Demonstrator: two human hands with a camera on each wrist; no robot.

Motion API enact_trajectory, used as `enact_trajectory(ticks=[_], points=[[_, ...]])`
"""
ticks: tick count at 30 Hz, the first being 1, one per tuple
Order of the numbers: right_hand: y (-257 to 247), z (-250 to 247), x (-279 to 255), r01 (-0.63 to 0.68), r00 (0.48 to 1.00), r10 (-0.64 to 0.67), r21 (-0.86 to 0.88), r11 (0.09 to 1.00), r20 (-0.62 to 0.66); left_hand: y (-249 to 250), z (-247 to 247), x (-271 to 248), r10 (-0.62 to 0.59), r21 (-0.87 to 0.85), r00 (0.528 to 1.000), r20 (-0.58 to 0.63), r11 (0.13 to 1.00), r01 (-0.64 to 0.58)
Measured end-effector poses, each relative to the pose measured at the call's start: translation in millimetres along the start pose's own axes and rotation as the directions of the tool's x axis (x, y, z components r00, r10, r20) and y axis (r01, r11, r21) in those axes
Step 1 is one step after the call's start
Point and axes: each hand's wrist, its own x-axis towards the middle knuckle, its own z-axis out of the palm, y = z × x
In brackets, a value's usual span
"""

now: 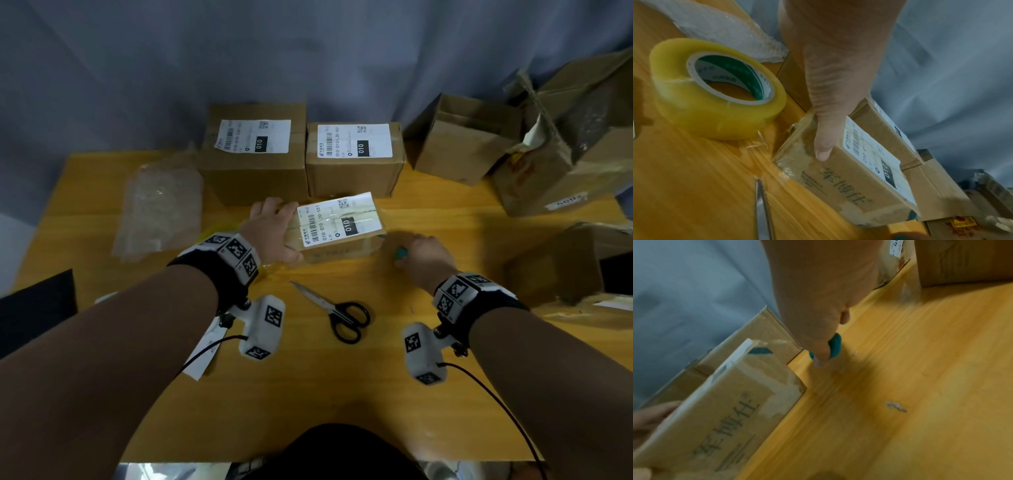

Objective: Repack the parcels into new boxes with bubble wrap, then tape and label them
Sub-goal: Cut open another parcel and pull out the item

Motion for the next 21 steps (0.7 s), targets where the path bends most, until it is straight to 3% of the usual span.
enact_trajectory(ticks=[3, 5, 8, 10, 11, 15, 21], points=[[1.5, -18.3, -1.9, 0.007, 0.978, 0.052, 0.279, 0.96, -0.202, 3.5, -4.8, 2.4, 0.012, 0.086, 1.0, 0.022, 0.996, -0.013], [-5.0, -33.6, -5.1, 0.08, 0.948, 0.117, 0.576, 0.814, -0.297, 6.0, -8.9, 3.9, 0.014, 0.123, 1.0, 0.028, 0.992, -0.018], [-21.1, -46.2, -4.7, 0.148, 0.954, 0.149, 0.842, 0.519, -0.26, 9.0, -14.0, 5.2, 0.01, 0.175, 0.999, 0.036, 0.984, -0.017], [-29.9, -46.2, -3.2, 0.139, 0.97, 0.133, 0.913, 0.384, -0.203, 12.0, -15.8, 6.2, 0.017, 0.252, 0.997, 0.071, 0.967, -0.035], [-32.7, -46.6, -3.3, 0.131, 0.976, 0.119, 0.924, 0.359, -0.185, 14.2, -16.0, 6.8, 0.022, 0.279, 0.996, 0.091, 0.959, -0.046], [-33.8, -41.0, -3.4, 0.087, 0.989, 0.104, 0.985, 0.147, -0.103, 35.9, -10.0, 15.3, 0.119, 0.123, 0.984, 0.132, 0.983, -0.136], [-35.7, -23.3, -9.4, 0.02, 0.994, 0.105, 1.0, 0.024, -0.023, 61.7, 0.9, 28.1, 0.135, 0.166, 0.984, 0.112, 0.974, -0.153]])
